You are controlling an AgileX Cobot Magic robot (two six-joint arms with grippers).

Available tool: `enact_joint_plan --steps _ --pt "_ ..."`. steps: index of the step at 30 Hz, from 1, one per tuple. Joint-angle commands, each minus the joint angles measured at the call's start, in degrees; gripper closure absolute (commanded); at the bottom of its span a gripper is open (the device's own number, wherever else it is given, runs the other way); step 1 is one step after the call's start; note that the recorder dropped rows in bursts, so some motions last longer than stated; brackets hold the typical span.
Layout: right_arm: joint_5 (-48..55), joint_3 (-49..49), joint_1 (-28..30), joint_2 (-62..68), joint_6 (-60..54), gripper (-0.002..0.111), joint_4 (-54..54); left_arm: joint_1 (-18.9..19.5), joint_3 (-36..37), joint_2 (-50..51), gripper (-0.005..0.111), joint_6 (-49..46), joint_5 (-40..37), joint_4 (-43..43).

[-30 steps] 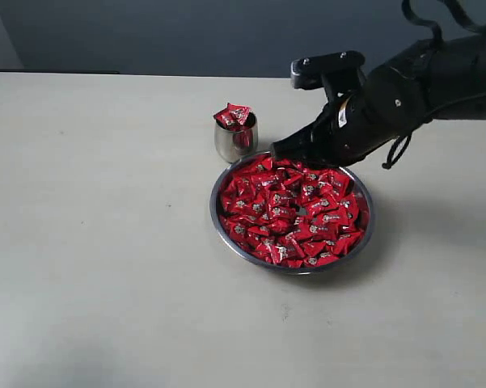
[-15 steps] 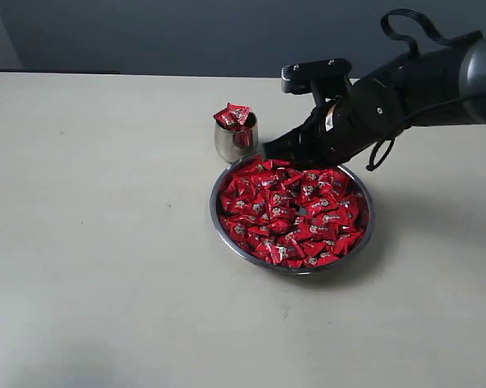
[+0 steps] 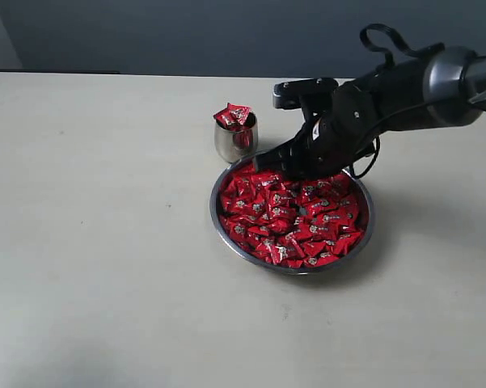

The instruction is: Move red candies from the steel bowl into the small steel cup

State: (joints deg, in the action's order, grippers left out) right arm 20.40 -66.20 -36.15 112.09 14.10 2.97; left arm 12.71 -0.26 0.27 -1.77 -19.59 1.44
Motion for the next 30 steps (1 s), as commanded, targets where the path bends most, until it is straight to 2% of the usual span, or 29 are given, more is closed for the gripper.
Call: enact_joint_plan --steps 1,18,30 --pt "-0.3 -0.4 0.2 1.5 -0.8 0.076 -0.6 -0.3 0.3 -0.3 0.106 0.1 0.4 0.1" --pt "-3.4 -0.4 0.2 2.4 -0.8 0.076 -0.7 -0.3 0.3 -0.3 0.106 0.1 0.4 0.1" --pt "-4.2 -0.4 0.2 2.4 2.9 0.076 -6.7 -0.3 0.3 -0.3 0.106 0.1 0.4 0.1"
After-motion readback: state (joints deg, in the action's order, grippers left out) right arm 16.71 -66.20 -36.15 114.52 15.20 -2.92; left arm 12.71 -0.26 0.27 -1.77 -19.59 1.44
